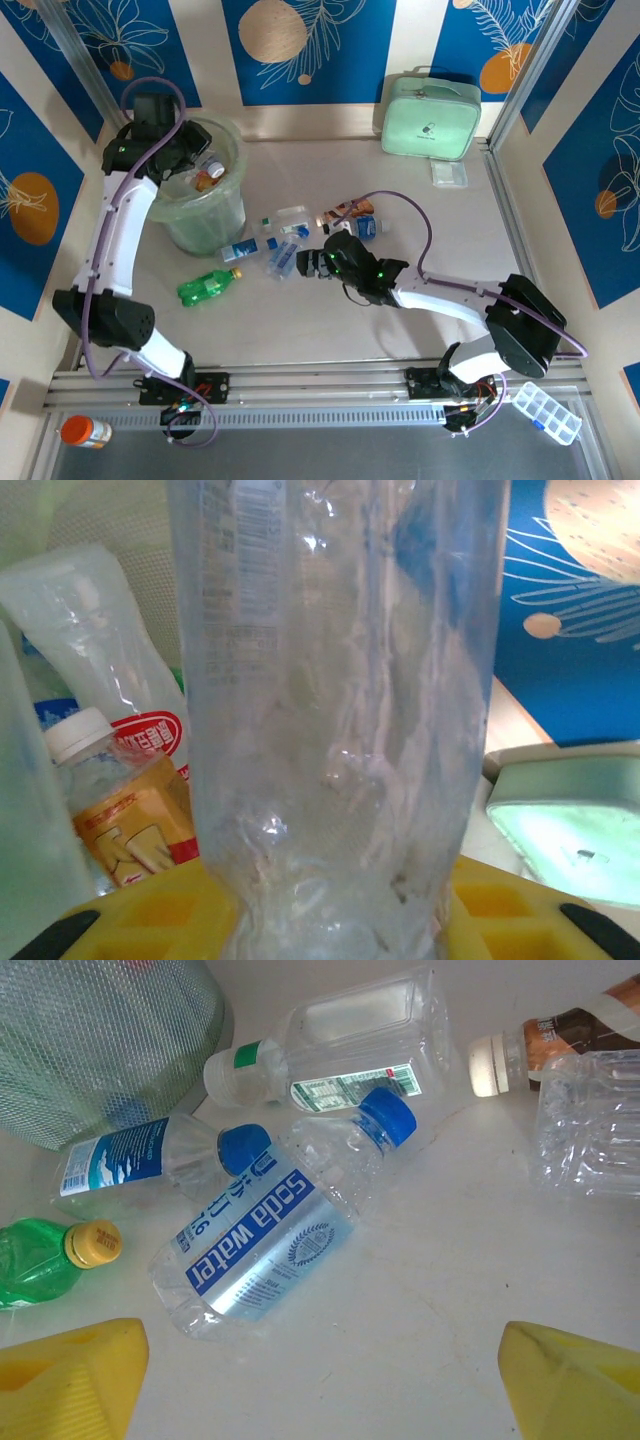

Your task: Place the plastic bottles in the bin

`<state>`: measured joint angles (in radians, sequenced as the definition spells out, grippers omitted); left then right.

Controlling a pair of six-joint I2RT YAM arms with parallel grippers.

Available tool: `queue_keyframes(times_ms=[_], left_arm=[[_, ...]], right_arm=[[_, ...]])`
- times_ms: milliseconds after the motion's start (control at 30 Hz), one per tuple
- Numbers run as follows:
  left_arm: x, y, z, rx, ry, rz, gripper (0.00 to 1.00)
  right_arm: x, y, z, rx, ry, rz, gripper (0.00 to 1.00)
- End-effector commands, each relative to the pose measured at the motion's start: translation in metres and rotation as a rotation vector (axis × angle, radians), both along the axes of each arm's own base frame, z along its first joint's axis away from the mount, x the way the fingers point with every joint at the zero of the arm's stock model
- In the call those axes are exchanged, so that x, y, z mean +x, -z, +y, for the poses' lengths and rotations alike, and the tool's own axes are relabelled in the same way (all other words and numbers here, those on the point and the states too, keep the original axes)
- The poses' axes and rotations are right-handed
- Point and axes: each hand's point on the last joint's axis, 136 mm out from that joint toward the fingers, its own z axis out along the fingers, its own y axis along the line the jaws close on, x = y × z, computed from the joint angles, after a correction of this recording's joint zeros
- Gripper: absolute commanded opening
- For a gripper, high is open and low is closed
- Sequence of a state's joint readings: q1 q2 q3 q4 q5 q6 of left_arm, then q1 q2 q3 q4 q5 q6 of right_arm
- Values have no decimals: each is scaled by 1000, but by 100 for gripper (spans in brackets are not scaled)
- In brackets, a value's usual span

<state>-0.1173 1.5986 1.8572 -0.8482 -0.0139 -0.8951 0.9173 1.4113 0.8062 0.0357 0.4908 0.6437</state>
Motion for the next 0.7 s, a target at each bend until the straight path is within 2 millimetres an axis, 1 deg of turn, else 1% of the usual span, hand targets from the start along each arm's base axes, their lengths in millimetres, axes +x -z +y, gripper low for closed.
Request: queue_keyframes(times_ms=[0, 133, 367, 567, 667], left_arm=[[14, -1, -9, -151, -12, -12, 36], [19, 14, 6, -189, -108, -17, 37], [30, 43, 17, -256, -161, 41, 37], [39, 72, 16, -246, -139, 105, 49], [41, 85, 15, -227, -121, 145, 58]], right_arm=[[4, -10, 4, -3, 1, -32, 91], [5, -9, 4, -13, 5, -30, 91], [5, -9, 6, -21, 1, -32, 91], [5, -7, 8, -28, -2, -30, 91], [4, -7, 8, -32, -5, -30, 91]])
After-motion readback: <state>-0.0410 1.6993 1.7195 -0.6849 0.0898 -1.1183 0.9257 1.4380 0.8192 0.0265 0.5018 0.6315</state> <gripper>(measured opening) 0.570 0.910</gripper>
